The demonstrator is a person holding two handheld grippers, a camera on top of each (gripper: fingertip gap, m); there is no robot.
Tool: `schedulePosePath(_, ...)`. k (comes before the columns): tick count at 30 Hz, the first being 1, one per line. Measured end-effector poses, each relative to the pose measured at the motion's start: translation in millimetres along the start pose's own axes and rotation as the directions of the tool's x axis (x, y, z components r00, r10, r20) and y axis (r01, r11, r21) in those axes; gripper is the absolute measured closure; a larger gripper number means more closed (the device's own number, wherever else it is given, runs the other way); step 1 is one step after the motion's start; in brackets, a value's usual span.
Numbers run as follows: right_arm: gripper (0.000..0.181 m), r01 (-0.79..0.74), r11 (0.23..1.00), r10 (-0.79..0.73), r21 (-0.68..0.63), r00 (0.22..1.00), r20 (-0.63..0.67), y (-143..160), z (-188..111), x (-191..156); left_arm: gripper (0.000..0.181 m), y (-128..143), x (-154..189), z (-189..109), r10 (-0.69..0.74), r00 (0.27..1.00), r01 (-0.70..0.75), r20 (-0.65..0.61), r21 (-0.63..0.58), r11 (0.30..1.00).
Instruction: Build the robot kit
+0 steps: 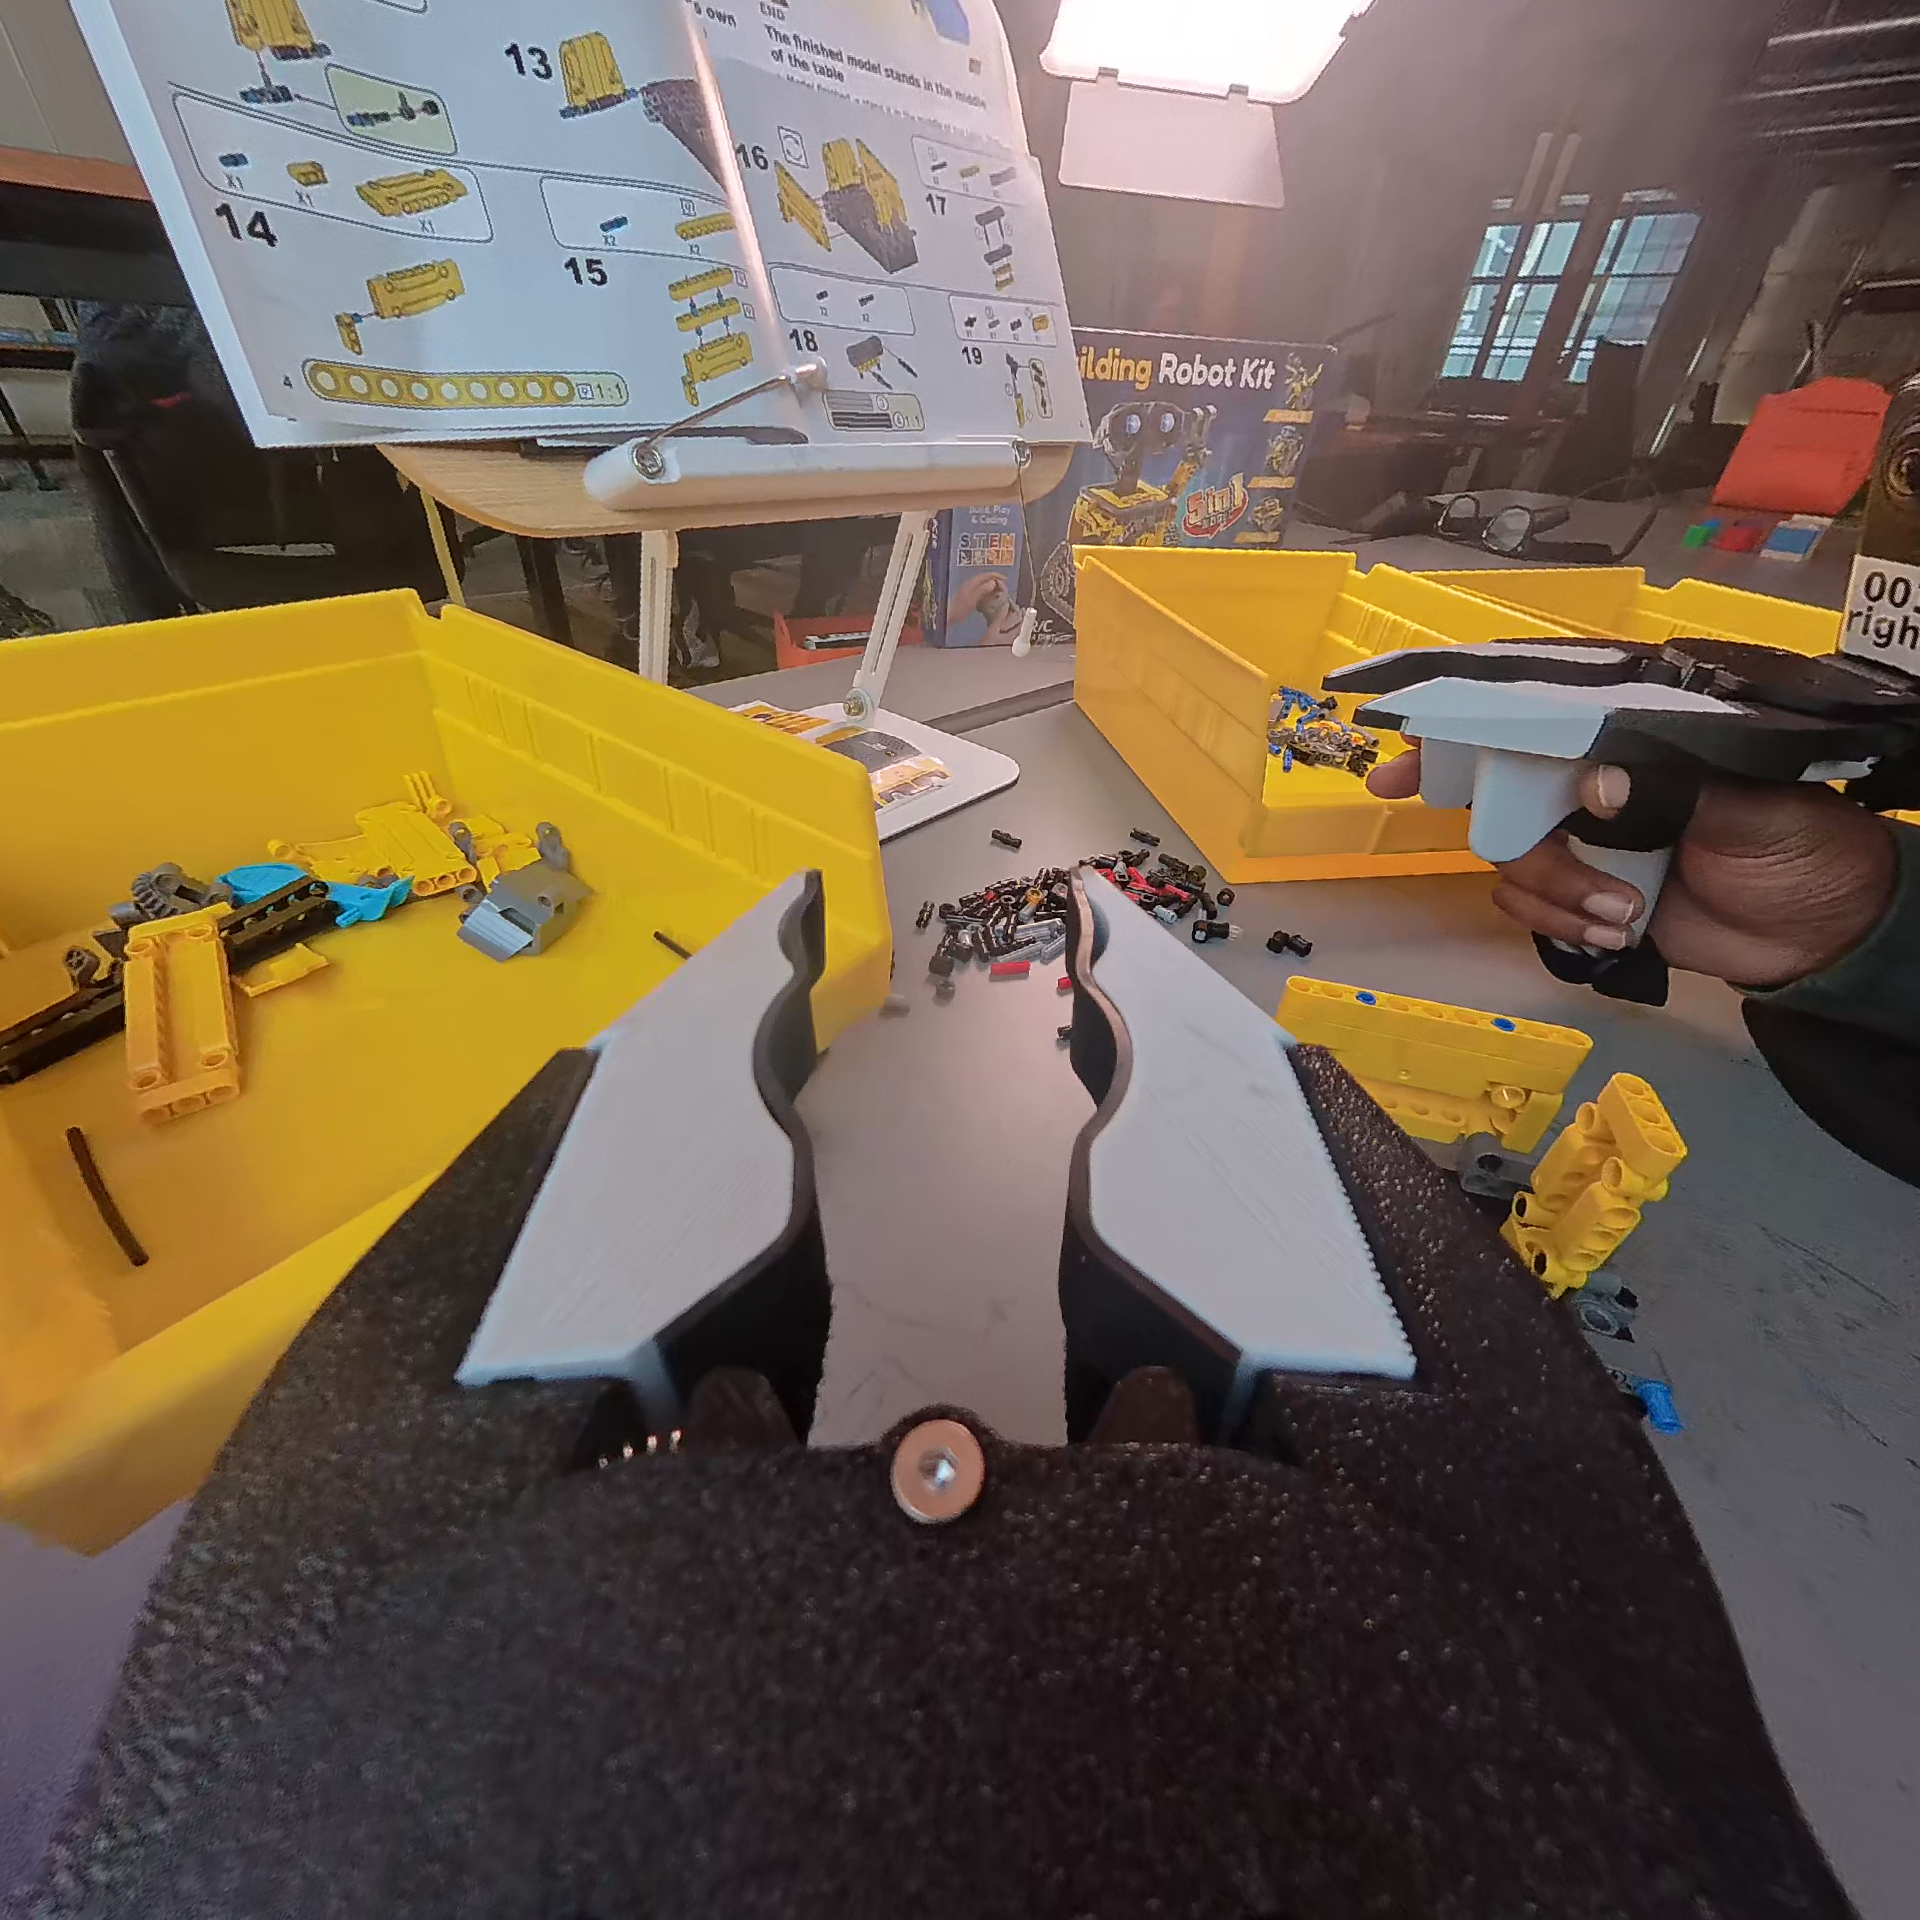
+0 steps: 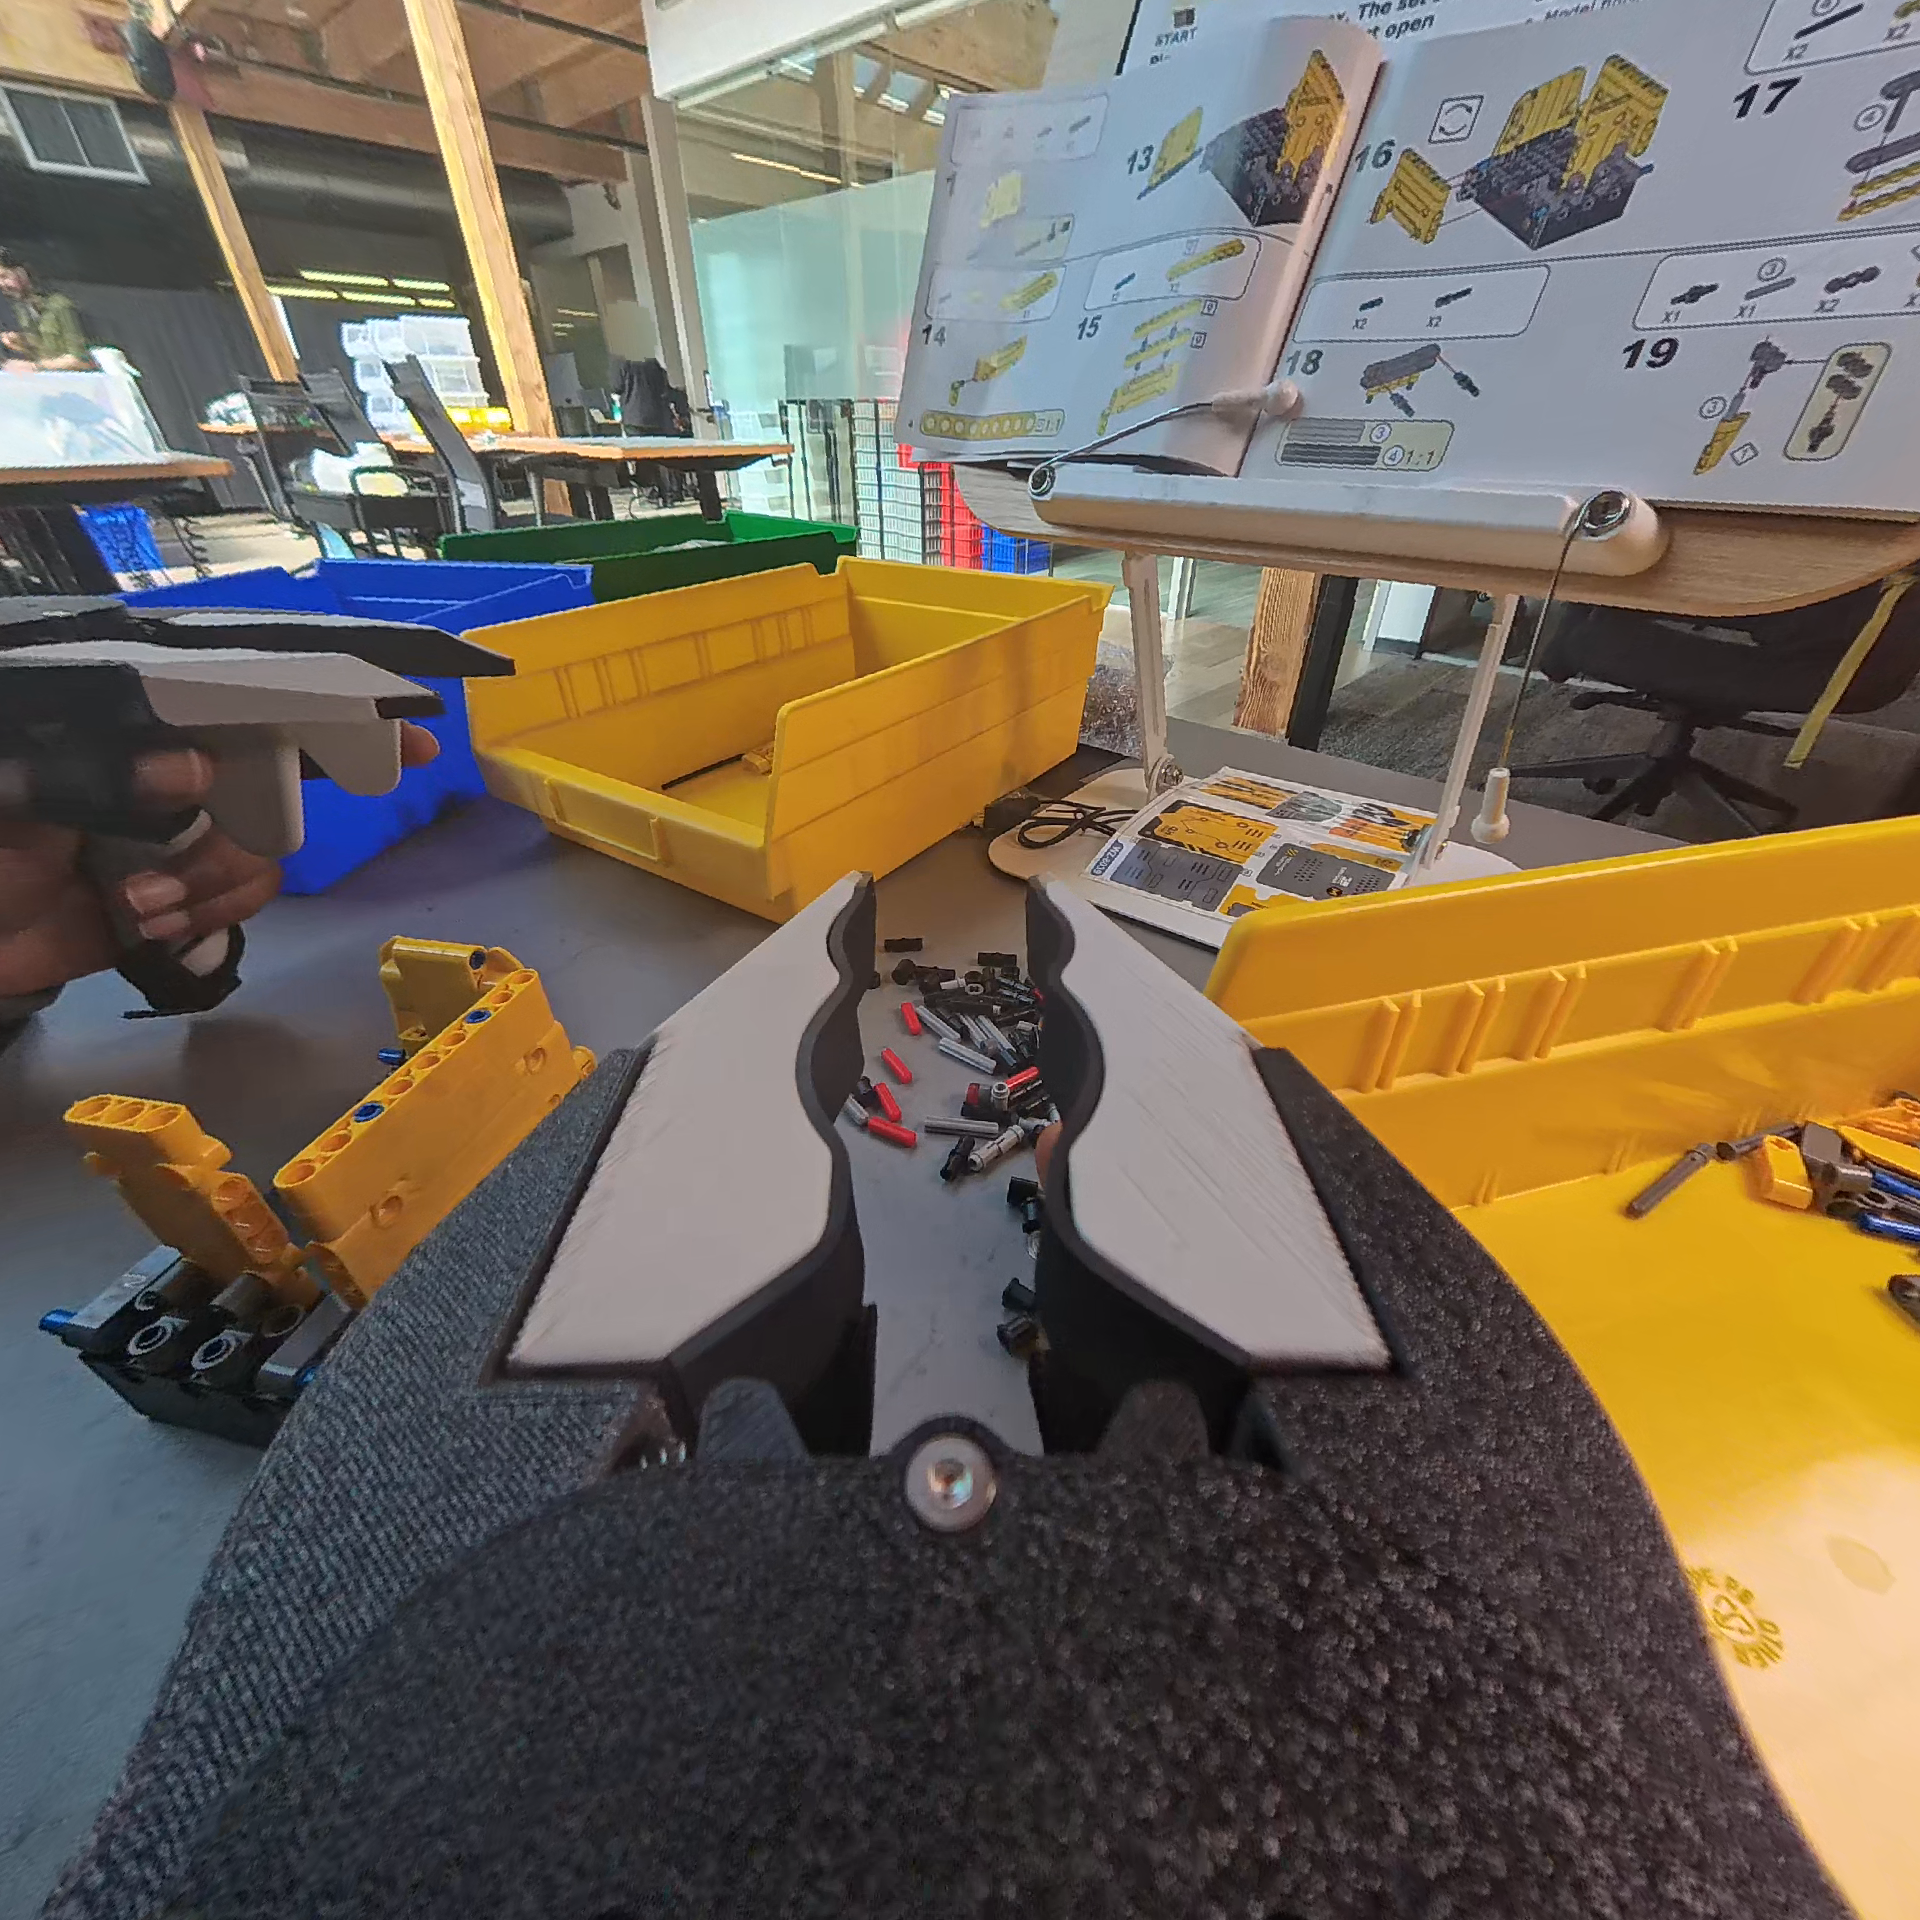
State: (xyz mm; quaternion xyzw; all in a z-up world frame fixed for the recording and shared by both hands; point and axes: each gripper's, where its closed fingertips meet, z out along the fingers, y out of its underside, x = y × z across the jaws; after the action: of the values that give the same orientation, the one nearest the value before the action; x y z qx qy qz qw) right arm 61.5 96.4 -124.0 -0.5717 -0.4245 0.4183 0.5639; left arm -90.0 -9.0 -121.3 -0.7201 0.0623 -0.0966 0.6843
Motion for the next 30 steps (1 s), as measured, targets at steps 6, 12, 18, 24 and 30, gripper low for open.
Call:
schedulePosePath(6,0.153,0.006,1.0,-0.006,0.0,1.0,0.001,0,0,-1,0.137,0,-2,0,-0.009,1.0,0.009,0.004,0.0,1.0)
schedulePosePath(12,0.153,0.005,1.0,-0.005,-0.008,1.0,0.002,2,1,-1,0.137,1,-2,0,-0.017,1.0,0.017,0.003,-0.009,1.0)
schedulePosePath(18,0.153,0.01,1.0,-0.01,-0.012,1.0,0.007,1,0,-3,0.138,4,-4,1,-0.013,1.0,0.014,0.017,-0.019,1.0)
schedulePosePath(24,0.153,0.034,0.999,-0.033,-0.016,0.999,0.012,-1,-1,-6,0.138,7,-6,2,0.009,0.999,-0.008,0.032,-0.031,0.999)
schedulePosePath(30,0.154,0.066,0.997,-0.066,-0.025,0.998,0.005,0,-1,-8,0.14,5,-15,4,0.028,0.997,-0.027,0.075,-0.022,0.999)
